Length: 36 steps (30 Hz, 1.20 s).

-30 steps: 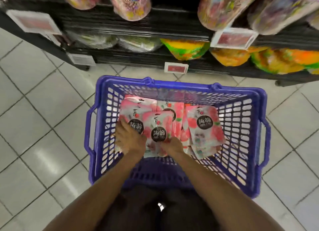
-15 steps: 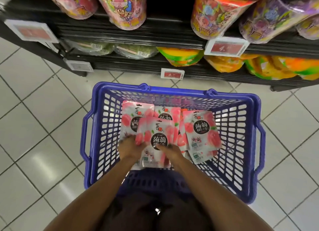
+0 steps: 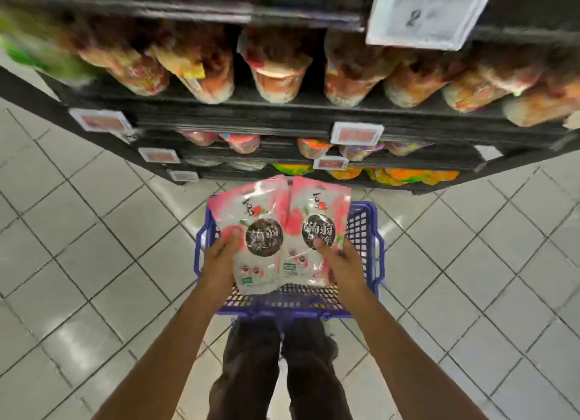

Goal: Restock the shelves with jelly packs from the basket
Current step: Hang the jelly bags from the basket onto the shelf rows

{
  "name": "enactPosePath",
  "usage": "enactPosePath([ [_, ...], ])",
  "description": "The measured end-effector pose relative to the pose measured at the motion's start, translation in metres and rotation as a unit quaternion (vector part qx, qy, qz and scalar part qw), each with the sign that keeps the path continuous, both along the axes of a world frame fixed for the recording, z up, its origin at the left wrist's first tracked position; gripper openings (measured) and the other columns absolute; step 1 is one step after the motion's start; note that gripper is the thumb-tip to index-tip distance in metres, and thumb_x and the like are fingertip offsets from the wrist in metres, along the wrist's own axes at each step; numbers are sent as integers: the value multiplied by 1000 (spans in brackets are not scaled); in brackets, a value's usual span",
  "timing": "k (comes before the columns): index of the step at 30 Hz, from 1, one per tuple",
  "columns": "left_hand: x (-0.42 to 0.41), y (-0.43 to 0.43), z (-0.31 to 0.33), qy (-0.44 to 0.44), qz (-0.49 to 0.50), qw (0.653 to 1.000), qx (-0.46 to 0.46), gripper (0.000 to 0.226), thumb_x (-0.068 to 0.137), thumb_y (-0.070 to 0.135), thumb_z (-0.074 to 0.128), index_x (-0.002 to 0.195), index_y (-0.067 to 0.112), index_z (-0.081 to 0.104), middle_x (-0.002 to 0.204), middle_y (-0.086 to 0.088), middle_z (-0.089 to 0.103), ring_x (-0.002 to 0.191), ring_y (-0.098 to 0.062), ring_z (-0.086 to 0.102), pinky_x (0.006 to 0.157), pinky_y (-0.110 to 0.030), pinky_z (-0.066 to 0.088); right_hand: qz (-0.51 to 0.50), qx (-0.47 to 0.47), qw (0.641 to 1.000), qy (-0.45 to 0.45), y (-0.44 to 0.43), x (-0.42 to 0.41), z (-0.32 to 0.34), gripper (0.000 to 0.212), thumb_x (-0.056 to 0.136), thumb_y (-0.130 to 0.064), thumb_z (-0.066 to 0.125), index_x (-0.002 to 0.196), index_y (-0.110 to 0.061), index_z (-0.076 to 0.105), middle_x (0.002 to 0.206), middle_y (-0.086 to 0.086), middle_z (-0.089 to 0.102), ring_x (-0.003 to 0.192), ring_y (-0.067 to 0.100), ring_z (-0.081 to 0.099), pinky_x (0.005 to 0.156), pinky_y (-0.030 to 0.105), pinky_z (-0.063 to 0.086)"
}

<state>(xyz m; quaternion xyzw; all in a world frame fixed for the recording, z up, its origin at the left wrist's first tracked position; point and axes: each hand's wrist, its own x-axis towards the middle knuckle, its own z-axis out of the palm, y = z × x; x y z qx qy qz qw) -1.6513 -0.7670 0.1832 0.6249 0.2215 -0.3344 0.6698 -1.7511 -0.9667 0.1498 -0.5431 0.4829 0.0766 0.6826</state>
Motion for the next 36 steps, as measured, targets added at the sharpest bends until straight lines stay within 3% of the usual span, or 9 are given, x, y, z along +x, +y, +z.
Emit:
enactPosePath([
  [4, 25, -5, 140, 56, -25, 991, -119, 67, 92, 61, 39, 136, 14, 55, 134, -18, 60, 124, -35, 57, 103, -56, 44, -14, 22, 997, -74, -9, 7, 141, 51, 59, -50, 87, 95, -19, 70, 73, 9, 58, 68, 22, 53, 61, 31, 45],
  [9, 51, -15, 289, 42, -17, 980, -193, 68, 83, 65, 44, 131, 20, 60, 127, -12, 66, 111, -28, 66, 74, -38, 59, 9, -16, 988, -153, -10, 22, 297, 44, 81, -35, 76, 115, -10, 62, 105, 25, 69, 93, 43, 69, 83, 59, 56],
  [14, 73, -21, 411, -21, -50, 983, -176, 111, 49, 61, 85, 143, 16, 46, 129, -12, 64, 114, -34, 63, 88, -52, 55, 19, -60, 961, -270, -16, 39, 420, 41, 81, -40, 74, 117, -23, 66, 117, 11, 71, 109, 33, 67, 92, 54, 55],
  [16, 78, -18, 443, -87, -70, 979, -169, 130, 24, 48, 97, 137, 11, 46, 111, -4, 72, 99, -25, 70, 76, -43, 59, 31, -87, 950, -297, -19, 44, 459, 44, 77, -44, 77, 118, -30, 66, 116, 6, 72, 108, 28, 68, 87, 44, 58],
  [20, 86, -22, 499, -243, -138, 949, -147, 100, 9, 41, 99, 100, 15, 65, 83, 1, 77, 80, -18, 72, 64, -28, 59, 24, -117, 931, -345, -20, 50, 521, 45, 74, -41, 79, 116, -29, 67, 114, 9, 72, 105, 29, 70, 79, 39, 59],
  [23, 92, -24, 530, -285, -107, 937, -170, 55, 44, 2, 93, 93, 14, 72, 87, -5, 77, 77, -17, 73, 61, -27, 59, 12, -157, 920, -360, -20, 51, 557, 47, 73, -45, 76, 115, -26, 67, 108, 7, 74, 100, 28, 71, 85, 47, 58],
  [26, 98, -26, 558, -325, -78, 928, -166, 39, 66, -5, 80, 102, 4, 68, 100, -21, 73, 89, -33, 70, 80, -43, 57, -8, -215, 905, -367, -24, 54, 588, 42, 71, -45, 76, 105, -20, 70, 88, 2, 76, 76, 19, 74, 60, 33, 59],
  [29, 104, -27, 584, -349, -71, 920, -167, 39, 74, 1, 73, 111, -3, 64, 105, -22, 72, 98, -40, 69, 89, -54, 54, -19, -275, 885, -374, -30, 59, 619, 24, 78, -41, 79, 92, -23, 73, 86, 4, 77, 80, 23, 74, 63, 35, 60],
  [36, 114, -39, 608, -380, -67, 906, -174, 47, 64, 16, 78, 108, 4, 66, 100, -15, 75, 91, -32, 73, 71, -39, 62, -74, -368, 851, -368, -56, 87, 661, 24, 78, -48, 76, 83, -25, 72, 78, -5, 75, 76, 15, 71, 73, 43, 57],
])
